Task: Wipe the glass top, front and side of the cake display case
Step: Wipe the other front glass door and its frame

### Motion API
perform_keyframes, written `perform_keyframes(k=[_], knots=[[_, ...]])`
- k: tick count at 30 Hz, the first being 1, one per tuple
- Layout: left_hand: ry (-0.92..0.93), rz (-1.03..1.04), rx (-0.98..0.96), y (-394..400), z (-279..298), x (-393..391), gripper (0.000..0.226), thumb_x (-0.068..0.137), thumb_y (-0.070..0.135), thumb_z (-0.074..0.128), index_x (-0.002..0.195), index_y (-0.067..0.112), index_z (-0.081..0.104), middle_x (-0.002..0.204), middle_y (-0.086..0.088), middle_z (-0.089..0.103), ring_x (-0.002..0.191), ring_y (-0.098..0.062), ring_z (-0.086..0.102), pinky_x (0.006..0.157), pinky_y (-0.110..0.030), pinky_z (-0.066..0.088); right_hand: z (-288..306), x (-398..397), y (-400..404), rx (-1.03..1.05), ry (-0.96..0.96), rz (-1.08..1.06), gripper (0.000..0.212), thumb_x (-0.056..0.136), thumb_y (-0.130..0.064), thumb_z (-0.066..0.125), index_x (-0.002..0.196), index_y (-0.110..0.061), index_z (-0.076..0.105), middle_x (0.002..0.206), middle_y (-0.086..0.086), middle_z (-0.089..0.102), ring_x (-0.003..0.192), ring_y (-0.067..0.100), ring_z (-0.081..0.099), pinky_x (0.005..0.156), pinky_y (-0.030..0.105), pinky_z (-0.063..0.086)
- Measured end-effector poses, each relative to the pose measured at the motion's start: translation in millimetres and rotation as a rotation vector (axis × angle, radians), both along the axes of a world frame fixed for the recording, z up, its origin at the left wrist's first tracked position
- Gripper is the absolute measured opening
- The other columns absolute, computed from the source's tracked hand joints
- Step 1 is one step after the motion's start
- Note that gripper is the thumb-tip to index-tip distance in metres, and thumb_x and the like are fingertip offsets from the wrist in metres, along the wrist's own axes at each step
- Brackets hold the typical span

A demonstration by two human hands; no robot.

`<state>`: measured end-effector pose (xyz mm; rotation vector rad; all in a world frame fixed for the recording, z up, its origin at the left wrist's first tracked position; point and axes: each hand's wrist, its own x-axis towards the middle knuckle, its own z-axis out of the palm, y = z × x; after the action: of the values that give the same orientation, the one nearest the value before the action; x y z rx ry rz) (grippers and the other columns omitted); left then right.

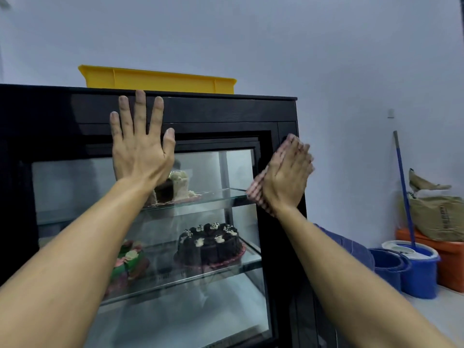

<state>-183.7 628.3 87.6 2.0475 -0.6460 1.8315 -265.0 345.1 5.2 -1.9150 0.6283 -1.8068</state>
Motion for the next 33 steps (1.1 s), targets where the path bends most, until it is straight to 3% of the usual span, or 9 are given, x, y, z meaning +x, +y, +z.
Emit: perform_keyframes(k=[4,7,10,13,17,21,24,29,33], knots=[[0.01,0.008,0.017,0.6,1.3,-1.5,0.069,0.107,0.051,0.017,0.168,0.026,-0.003,0.175,-0.009,-0.012,0.16,-0.034,-0.013,0.129,-0.051,-0.009,92.3,1.0,-6.0,-0.062,0.024,-0.001,0.069,0.108,-0.048,0.015,0.166,-0.015,0.001,0.173,0.014,-0.008,0.16,0.031,-0.009,0.127,0.053,-0.007],[-0.029,-0.054,0.053,-2.7,-10.6,-0.6,0.074,0.106,0.049,0.026,0.168,0.02,-0.003,0.174,-0.011,-0.014,0.159,-0.031,-0.018,0.128,-0.046,-0.015,99.5,6.2,-16.3,-0.159,0.012,-0.011,0.068,0.105,-0.048,0.01,0.167,-0.019,0.004,0.174,0.01,-0.007,0.16,0.027,-0.009,0.127,0.051,-0.01],[-0.064,-0.138,0.132,-21.0,-54.4,7.3,0.079,0.103,0.041,0.037,0.168,0.013,0.003,0.175,-0.01,-0.01,0.159,-0.028,-0.018,0.129,-0.045,-0.012,56.9,6.0,-19.1,-0.18,-0.011,0.014,0.065,0.107,-0.044,0.012,0.167,-0.02,0.004,0.174,0.008,-0.005,0.161,0.025,-0.008,0.129,0.047,-0.01],[-0.099,-0.07,0.279,-37.4,-91.1,22.3,0.074,0.105,0.044,0.032,0.167,0.012,0.011,0.176,-0.006,-0.001,0.162,-0.027,-0.007,0.13,-0.05,-0.002,0.0,4.6,-14.9,-0.156,-0.008,0.017,0.066,0.107,-0.045,0.009,0.167,-0.017,0.003,0.174,0.009,-0.006,0.16,0.023,-0.01,0.129,0.048,-0.008],[-0.15,-0.023,0.313,-40.1,-97.0,28.6,0.07,0.106,0.045,0.029,0.167,0.013,0.016,0.175,-0.005,0.007,0.162,-0.029,0.002,0.13,-0.055,0.007,-95.2,1.4,-11.9,-0.169,-0.007,-0.004,0.064,0.109,-0.047,0.002,0.166,-0.015,-0.002,0.174,0.011,-0.007,0.16,0.023,-0.012,0.129,0.053,-0.003],[-0.184,-0.013,0.303,-41.0,-98.3,29.2,0.069,0.107,0.045,0.026,0.167,0.013,0.016,0.175,-0.006,0.009,0.162,-0.031,0.005,0.13,-0.055,0.008,-152.3,2.8,-2.4,-0.098,-0.009,-0.011,0.061,0.112,-0.041,0.013,0.166,-0.016,-0.002,0.174,0.011,-0.006,0.161,0.027,-0.008,0.128,0.06,0.008],[-0.197,-0.01,0.299,-41.6,-99.7,30.2,0.069,0.107,0.044,0.028,0.167,0.013,0.015,0.175,-0.006,0.008,0.162,-0.031,0.004,0.13,-0.055,0.008,-115.1,5.4,-5.5,-0.094,0.0,-0.035,0.062,0.111,-0.037,0.014,0.166,-0.012,-0.001,0.173,0.012,-0.009,0.16,0.027,-0.009,0.128,0.058,0.007],[-0.18,-0.024,0.284,-42.6,-101.9,30.8,0.069,0.107,0.043,0.029,0.167,0.013,0.014,0.175,-0.005,0.008,0.162,-0.029,0.003,0.13,-0.054,0.007,19.4,4.2,-8.8,-0.067,-0.005,-0.001,0.07,0.105,-0.045,0.007,0.166,-0.011,0.003,0.173,0.015,-0.006,0.161,0.029,-0.006,0.129,0.05,-0.005],[-0.18,-0.029,0.281,-42.7,-101.5,30.8,0.069,0.107,0.044,0.027,0.167,0.014,0.014,0.176,-0.004,0.007,0.162,-0.028,0.001,0.13,-0.054,0.007,-0.7,5.6,-17.1,-0.194,0.002,-0.019,0.068,0.106,-0.043,0.008,0.166,-0.011,0.005,0.173,0.015,-0.004,0.16,0.03,-0.007,0.129,0.047,-0.01]])
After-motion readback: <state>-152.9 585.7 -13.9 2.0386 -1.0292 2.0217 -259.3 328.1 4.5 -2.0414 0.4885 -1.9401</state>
